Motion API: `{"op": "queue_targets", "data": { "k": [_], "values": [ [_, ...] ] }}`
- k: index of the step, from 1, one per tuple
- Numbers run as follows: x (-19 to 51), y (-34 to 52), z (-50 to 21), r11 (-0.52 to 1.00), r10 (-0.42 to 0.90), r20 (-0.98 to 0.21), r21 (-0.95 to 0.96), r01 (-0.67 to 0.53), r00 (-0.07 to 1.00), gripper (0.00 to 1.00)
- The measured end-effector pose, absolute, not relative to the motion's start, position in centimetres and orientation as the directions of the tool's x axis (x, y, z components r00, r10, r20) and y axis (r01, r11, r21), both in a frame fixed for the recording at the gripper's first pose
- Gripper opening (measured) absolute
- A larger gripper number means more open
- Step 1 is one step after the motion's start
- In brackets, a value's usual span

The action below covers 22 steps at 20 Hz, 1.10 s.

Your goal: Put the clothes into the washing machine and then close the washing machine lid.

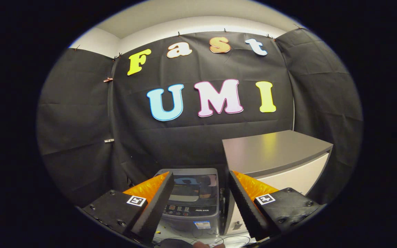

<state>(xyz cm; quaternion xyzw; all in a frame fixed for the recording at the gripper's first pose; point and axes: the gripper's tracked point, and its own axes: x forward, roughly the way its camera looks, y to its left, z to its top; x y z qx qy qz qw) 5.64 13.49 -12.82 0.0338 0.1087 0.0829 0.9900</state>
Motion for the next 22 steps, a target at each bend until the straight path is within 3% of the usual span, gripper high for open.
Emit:
{"op": "queue_targets", "data": {
  "k": [22],
  "values": [
    [0.8, 6.2, -7.8, 0.999, 0.046, -0.085, 0.022, -0.044, 0.995, 0.99]
  ]
}}
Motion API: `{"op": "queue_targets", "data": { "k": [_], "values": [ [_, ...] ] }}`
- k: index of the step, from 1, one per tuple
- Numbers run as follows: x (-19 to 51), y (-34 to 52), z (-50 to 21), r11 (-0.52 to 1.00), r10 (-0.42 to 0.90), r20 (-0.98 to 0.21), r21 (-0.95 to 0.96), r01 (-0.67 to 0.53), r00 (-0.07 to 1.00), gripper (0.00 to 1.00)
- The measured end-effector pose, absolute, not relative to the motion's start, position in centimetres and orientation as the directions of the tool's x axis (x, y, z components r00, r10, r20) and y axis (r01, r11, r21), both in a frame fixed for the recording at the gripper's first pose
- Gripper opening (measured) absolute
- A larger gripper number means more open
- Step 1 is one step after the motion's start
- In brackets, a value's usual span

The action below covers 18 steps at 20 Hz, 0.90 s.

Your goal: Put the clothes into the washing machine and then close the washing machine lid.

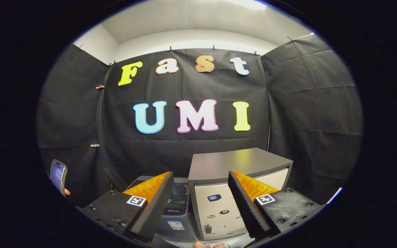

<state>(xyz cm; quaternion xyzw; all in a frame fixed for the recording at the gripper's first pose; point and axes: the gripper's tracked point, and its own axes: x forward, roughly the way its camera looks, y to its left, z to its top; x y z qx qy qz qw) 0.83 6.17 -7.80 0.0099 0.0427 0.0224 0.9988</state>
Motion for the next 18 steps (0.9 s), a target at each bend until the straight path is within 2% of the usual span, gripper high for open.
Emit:
{"op": "queue_targets", "data": {
  "k": [9, 18],
  "values": [
    [1.2, 6.9, -8.5, 0.999, 0.041, -0.084, 0.032, -0.038, 0.996, 0.99],
    [2.1, 7.9, -8.0, 0.999, 0.013, -0.068, -0.04, -0.016, 0.998, 0.99]
  ]
}}
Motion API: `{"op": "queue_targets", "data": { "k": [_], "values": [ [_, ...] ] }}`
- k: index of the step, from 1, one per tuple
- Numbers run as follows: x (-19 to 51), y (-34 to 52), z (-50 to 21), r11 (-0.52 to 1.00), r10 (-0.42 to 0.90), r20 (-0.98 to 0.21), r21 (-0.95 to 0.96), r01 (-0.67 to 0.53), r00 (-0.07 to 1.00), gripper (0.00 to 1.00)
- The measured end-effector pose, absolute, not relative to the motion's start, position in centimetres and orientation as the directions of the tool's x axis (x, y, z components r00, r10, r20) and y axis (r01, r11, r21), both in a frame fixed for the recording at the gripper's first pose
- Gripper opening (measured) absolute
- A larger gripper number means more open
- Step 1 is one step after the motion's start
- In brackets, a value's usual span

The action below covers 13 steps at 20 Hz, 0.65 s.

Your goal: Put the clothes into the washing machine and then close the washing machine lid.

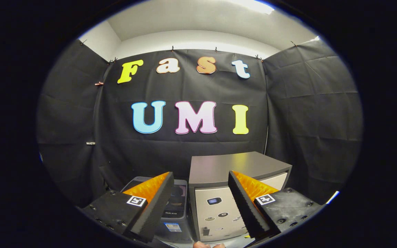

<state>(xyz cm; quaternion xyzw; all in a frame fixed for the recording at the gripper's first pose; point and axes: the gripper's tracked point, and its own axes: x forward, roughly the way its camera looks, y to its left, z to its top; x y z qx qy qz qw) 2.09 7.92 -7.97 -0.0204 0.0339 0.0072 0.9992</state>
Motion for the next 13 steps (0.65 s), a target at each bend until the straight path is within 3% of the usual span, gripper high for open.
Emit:
{"op": "queue_targets", "data": {
  "k": [13],
  "values": [
    [1.44, 8.0, -8.5, 0.999, 0.053, -0.069, 0.004, -0.053, 0.996, 0.99]
  ]
}}
